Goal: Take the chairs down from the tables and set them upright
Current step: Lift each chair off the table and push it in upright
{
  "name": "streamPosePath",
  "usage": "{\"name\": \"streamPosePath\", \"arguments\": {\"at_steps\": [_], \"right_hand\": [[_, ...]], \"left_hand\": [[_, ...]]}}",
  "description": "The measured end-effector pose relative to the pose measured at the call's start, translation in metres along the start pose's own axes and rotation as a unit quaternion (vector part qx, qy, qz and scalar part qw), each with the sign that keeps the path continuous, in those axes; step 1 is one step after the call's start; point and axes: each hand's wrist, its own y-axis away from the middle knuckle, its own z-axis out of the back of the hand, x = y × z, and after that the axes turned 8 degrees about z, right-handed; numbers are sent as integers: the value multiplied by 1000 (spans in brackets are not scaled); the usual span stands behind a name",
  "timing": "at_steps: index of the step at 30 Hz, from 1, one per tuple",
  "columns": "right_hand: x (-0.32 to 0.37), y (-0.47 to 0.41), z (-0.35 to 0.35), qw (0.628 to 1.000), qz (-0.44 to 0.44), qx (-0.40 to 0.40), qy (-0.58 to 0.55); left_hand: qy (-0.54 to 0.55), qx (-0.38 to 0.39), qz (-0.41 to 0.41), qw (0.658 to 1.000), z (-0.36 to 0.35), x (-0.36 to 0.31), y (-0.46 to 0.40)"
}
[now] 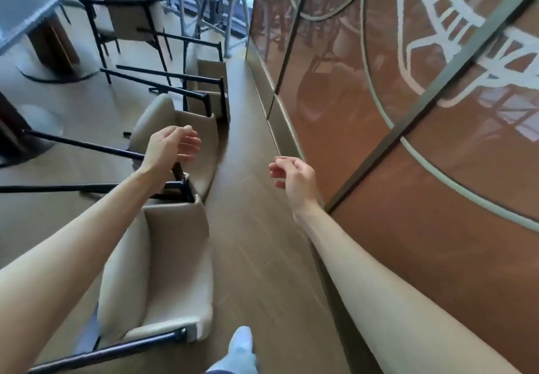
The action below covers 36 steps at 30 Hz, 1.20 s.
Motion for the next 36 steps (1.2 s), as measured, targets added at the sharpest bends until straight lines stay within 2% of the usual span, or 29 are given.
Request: {"name": "streamPosePath", "arguments": {"at_steps": [4, 7, 11, 16, 19, 23, 28, 31, 36], "right_hand": [[-3, -84, -19, 997, -6, 69, 35], [-6, -124, -48, 989, -4, 138, 57], [-16, -165, -105, 958, 8, 275, 78], [-52, -204, -178, 890, 30, 441, 112], [-76, -207, -203, 828, 13, 541, 147], [-93, -204, -210, 749, -1, 637, 182], [-128, -191, -220, 694, -17, 687, 216], [-166, -183, -227, 693, -61, 682, 227], [-237, -158, -236, 713, -154, 638, 247]], "left_hand": [[18, -57, 20, 998, -24, -1, -31], [18, -112, 58, 992, -15, 8, -45], [27, -238, 93, 966, 21, 23, -59], [51, -391, 151, 906, 46, 57, -44], [100, -489, 188, 846, 29, 77, -21], [157, -546, 233, 789, -8, 105, 2], [215, -606, 263, 719, -45, 142, 24], [305, -622, 276, 667, -60, 171, 24], [439, -612, 270, 600, -73, 240, 6]]}}
